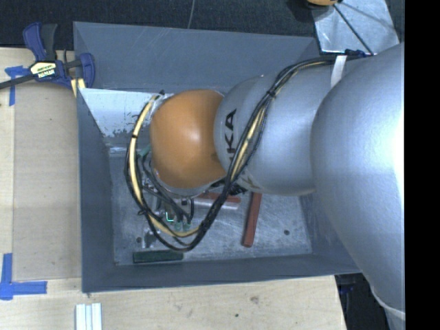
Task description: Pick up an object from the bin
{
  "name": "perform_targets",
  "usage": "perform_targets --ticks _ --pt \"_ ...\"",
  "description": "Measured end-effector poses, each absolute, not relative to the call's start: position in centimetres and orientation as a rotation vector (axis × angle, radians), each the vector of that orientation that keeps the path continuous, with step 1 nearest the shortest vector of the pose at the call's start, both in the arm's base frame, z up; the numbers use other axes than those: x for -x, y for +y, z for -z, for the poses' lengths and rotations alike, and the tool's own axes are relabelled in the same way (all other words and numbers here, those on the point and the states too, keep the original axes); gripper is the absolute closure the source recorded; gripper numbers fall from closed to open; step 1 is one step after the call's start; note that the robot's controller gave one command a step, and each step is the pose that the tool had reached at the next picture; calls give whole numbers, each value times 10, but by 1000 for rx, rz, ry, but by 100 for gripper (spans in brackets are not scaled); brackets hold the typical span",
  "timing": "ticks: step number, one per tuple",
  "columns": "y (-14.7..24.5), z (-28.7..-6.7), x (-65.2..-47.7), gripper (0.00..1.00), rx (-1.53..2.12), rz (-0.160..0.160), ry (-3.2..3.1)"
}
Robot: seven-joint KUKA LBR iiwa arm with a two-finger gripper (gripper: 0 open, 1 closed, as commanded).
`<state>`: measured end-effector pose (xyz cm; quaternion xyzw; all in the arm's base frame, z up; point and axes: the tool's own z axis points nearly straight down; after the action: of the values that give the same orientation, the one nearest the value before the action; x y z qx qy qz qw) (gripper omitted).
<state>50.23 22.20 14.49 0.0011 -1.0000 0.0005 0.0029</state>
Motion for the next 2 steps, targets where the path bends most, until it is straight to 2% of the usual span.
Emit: perform_targets --ticks 1,2 --pt "221 -149 -505 0 0 2 -3143" --pt "211 -130 -497 0 -91 3 -3145"
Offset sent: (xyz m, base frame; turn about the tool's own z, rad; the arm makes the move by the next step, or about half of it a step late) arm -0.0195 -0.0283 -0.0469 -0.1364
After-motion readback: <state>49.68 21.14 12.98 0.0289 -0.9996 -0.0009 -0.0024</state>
